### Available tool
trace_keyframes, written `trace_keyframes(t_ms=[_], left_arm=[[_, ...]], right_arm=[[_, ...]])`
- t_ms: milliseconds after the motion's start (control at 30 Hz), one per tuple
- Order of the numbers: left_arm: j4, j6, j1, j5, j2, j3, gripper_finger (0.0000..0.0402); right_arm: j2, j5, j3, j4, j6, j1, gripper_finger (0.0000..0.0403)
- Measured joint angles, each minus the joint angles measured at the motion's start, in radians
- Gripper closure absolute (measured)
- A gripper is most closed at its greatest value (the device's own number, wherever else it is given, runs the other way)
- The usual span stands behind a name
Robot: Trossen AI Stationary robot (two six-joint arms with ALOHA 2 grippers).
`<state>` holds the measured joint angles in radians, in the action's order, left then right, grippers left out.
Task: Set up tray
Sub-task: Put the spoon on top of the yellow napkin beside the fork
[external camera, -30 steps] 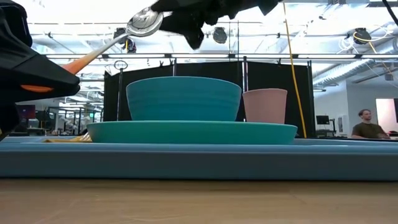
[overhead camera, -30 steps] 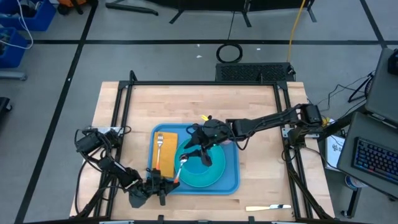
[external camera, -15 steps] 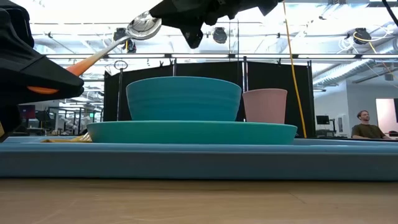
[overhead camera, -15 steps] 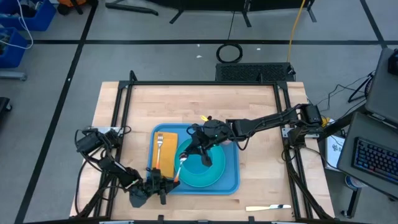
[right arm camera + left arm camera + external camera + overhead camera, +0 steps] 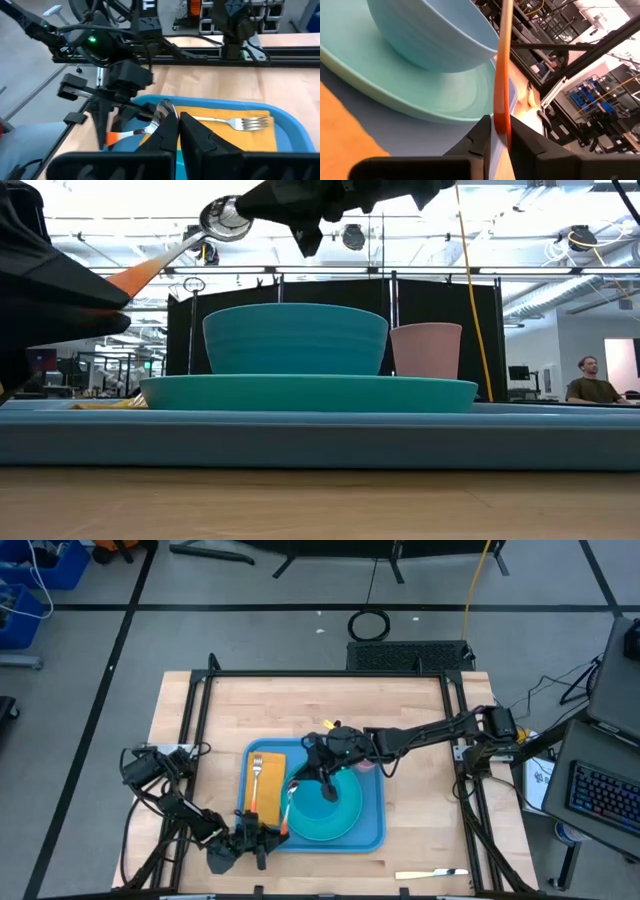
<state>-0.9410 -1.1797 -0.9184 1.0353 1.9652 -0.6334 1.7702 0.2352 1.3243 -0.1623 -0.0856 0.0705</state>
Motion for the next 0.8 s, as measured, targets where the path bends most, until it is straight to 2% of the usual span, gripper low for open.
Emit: trace_keyframes(t_ms=[267,500,633,800], left_arm=[[0.001,0.019,-0.032,-0.026,0.000,0.000,0.0321],[0.002,0.061,-0.103,-0.026,-0.002,0.000,0.0329],[0.002,0.148,-0.139,-0.032,-0.039,0.000,0.0341],[0.002,0.396,-0.181,-0.004,-0.124,0.000,0.0358]], right_arm=[[0.000,0.006,0.017,0.001,-0.024,-0.045,0.0403],[0.000,0.006,0.083,0.047,-0.039,-0.079,0.0403],[-0.001,0.008,0.104,0.058,-0.064,-0.105,0.0403],[-0.001,0.034,0.109,0.072,-0.112,-0.141,0.0403]])
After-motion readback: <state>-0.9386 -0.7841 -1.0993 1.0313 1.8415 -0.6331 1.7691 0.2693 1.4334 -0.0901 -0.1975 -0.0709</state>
